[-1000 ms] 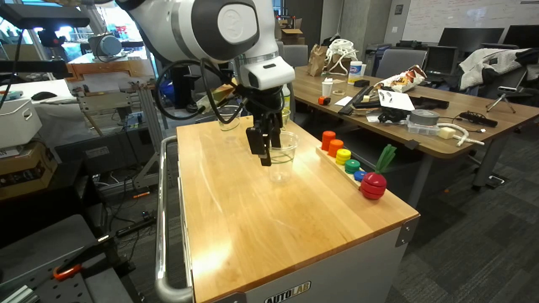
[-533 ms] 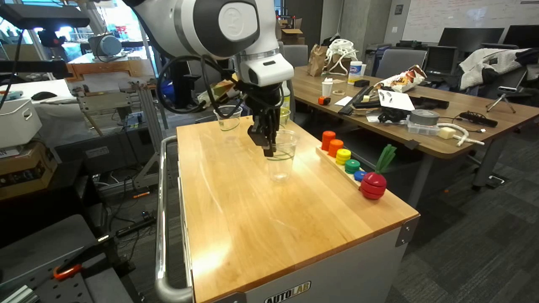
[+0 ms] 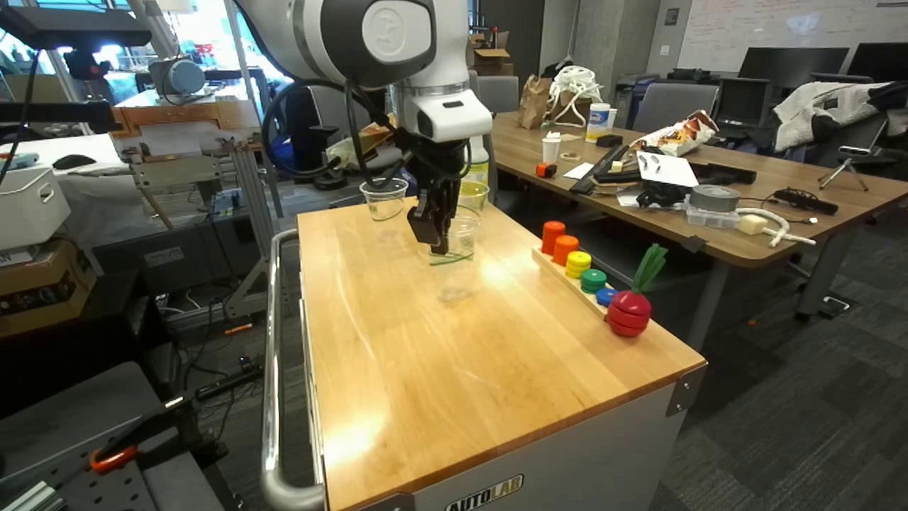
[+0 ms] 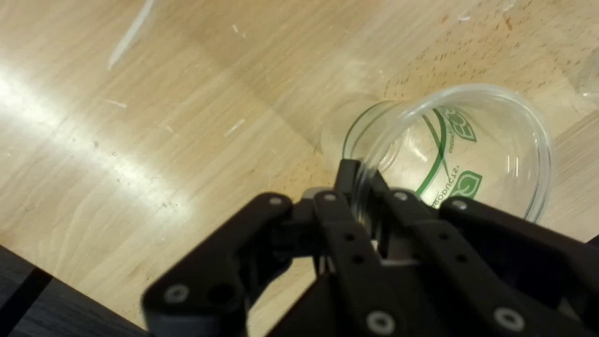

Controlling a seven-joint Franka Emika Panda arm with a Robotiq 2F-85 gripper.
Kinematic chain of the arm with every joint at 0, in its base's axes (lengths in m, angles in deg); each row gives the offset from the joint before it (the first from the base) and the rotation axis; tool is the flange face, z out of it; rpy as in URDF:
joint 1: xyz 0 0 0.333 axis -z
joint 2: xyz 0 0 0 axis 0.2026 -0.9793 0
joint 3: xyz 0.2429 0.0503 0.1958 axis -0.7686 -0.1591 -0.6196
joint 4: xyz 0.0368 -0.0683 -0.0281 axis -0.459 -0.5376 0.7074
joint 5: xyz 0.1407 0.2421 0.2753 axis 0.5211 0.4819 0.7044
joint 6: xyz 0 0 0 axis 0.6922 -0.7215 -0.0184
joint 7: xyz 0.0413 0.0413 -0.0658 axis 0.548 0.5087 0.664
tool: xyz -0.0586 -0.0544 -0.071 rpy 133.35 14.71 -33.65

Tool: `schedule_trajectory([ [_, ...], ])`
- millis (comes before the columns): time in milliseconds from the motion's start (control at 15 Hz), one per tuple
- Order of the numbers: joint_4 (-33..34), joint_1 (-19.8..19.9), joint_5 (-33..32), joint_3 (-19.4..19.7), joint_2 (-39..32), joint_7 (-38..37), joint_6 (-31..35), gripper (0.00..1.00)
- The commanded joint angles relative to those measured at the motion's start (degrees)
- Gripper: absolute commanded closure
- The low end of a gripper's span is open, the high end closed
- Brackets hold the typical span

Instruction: Stack the clear cups together

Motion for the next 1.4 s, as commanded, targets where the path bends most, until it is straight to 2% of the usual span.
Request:
schedule_trajectory([
  [0, 2.3, -1.1, 5.8, -0.2, 3.7, 6.4, -7.2, 0.94],
  [267, 8.3, -2.2, 5.0, -0.4, 7.4, 8.1, -16.7, 0.95],
  [400, 12.5, -2.9, 4.6, -1.0, 7.9, 10.0, -18.7, 0.95],
  [533, 17.3, -3.4, 4.0, -1.6, 6.3, 11.6, -17.8, 0.95],
  [800, 27.8, -3.9, 3.7, -1.9, -2.3, 13.1, -15.6, 0.95],
  [1133, 40.0, -4.6, 5.8, -1.7, -15.4, 16.4, -18.8, 0.95],
  [1333, 45.5, -5.6, 5.0, -1.3, -21.4, 17.2, -19.8, 0.95],
])
